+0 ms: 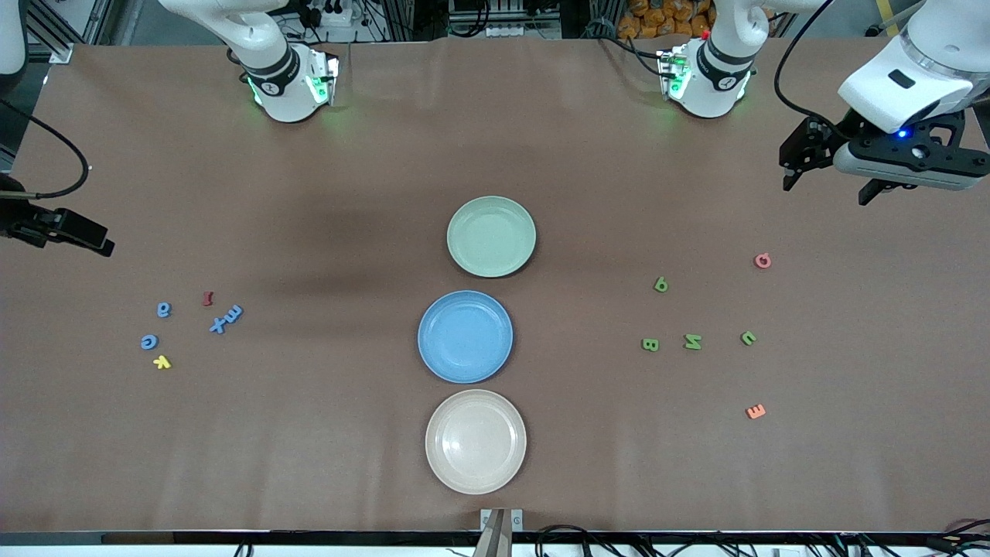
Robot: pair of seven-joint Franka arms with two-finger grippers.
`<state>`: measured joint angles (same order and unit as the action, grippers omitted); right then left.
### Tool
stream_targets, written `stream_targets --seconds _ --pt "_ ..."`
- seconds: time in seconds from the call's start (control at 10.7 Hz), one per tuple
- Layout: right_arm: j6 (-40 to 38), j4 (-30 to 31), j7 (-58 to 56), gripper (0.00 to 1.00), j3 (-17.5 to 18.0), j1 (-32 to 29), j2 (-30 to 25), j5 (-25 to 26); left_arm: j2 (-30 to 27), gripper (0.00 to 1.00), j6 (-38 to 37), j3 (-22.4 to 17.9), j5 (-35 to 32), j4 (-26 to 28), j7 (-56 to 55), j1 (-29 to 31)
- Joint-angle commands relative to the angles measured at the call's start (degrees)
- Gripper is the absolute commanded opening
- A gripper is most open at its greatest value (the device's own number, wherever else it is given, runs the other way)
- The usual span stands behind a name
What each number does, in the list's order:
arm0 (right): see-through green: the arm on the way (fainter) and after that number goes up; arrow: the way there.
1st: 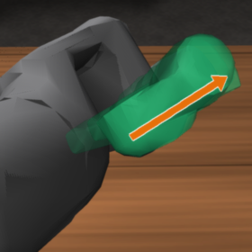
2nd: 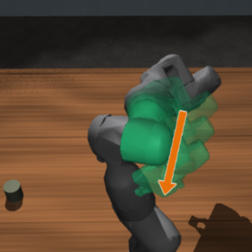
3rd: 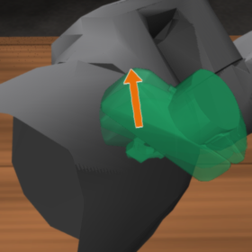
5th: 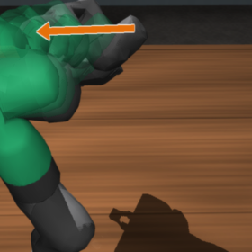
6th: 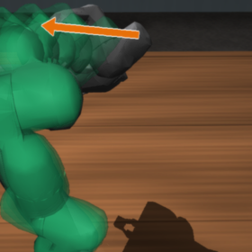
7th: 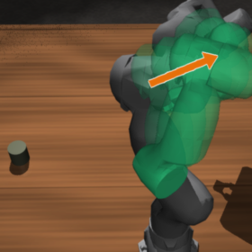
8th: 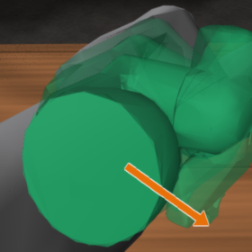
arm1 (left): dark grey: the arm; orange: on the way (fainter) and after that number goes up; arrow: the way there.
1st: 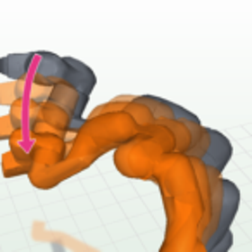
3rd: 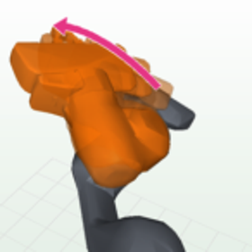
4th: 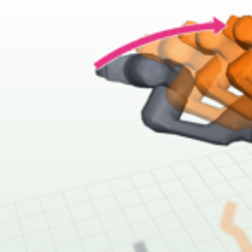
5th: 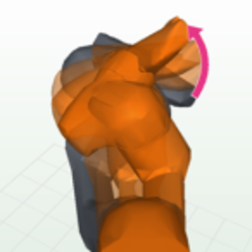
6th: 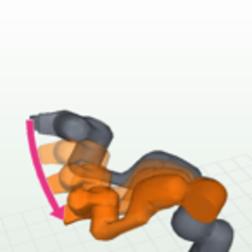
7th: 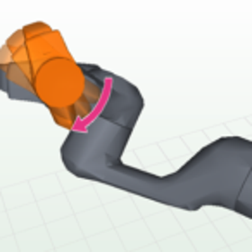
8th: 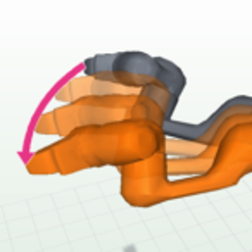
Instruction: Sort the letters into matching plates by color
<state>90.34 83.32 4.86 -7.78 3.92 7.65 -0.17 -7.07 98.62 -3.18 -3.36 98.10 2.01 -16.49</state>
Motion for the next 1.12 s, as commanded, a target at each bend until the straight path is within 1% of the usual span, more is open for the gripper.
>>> stream_targets --seconds 0.0,0.66,0.84,1.03 --pt "-1.9 -0.6 0.2 1.0 0.4 -0.1 -0.5 0.3 0.6 1.0 -1.4 0.2 -1.0 -1.4 1.4 0.3" --pt "-1.7 -0.3 0.7 1.0 0.2 -0.8 -0.2 -0.2 0.7 1.0 -2.9 0.2 -0.5 -1.3 0.9 0.4" --pt "-1.7 0.2 0.3 1.0 0.2 -0.7 0.0 -0.2 1.4 1.0 -3.9 0.2 -0.3 -1.1 0.8 0.7" --pt "-1.4 0.2 0.2 1.0 0.2 -0.4 0.0 -0.2 3.7 1.0 -3.9 0.4 2.4 -0.1 -3.4 -0.3"
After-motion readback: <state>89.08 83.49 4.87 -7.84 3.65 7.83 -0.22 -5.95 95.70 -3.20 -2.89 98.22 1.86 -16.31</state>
